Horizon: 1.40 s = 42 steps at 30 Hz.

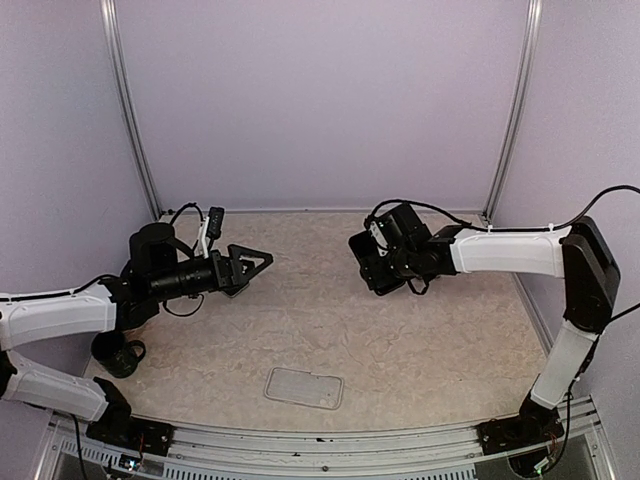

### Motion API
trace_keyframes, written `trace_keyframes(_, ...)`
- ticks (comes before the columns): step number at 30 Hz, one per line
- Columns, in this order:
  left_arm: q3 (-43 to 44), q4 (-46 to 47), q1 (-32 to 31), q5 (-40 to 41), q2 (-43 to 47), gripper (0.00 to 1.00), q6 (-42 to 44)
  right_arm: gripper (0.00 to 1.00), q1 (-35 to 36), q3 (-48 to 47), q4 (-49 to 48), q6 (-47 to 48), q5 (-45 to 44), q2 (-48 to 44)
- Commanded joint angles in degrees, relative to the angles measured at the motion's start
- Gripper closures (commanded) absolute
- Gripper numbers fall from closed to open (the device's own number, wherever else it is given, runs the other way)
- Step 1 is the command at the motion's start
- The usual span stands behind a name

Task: Put the phone into the phone case
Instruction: Place the phone with the phone case at the center of the board.

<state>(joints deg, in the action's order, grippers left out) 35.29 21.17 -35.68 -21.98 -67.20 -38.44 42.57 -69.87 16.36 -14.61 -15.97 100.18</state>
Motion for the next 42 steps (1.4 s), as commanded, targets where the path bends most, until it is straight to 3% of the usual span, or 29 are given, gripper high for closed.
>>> trace_keyframes(1,-1.29,0.58,0.35,0.49,1.41,0.01,0.17,0.41,-2.66,-2.38,-4.13,-5.77,2.12,1.87)
trace_keyframes(17,-2.37,1.22,0.26,0.64,2.23,0.01,-0.31,0.41,-6.1,-11.25,-3.37,-10.73,0.31,12.16)
trace_keyframes(42,-2.9,0.96,0.35,1.23,3.25,0.01,-0.24,0.38,-12.02,-21.3,-1.27,-13.34,6.61,23.21)
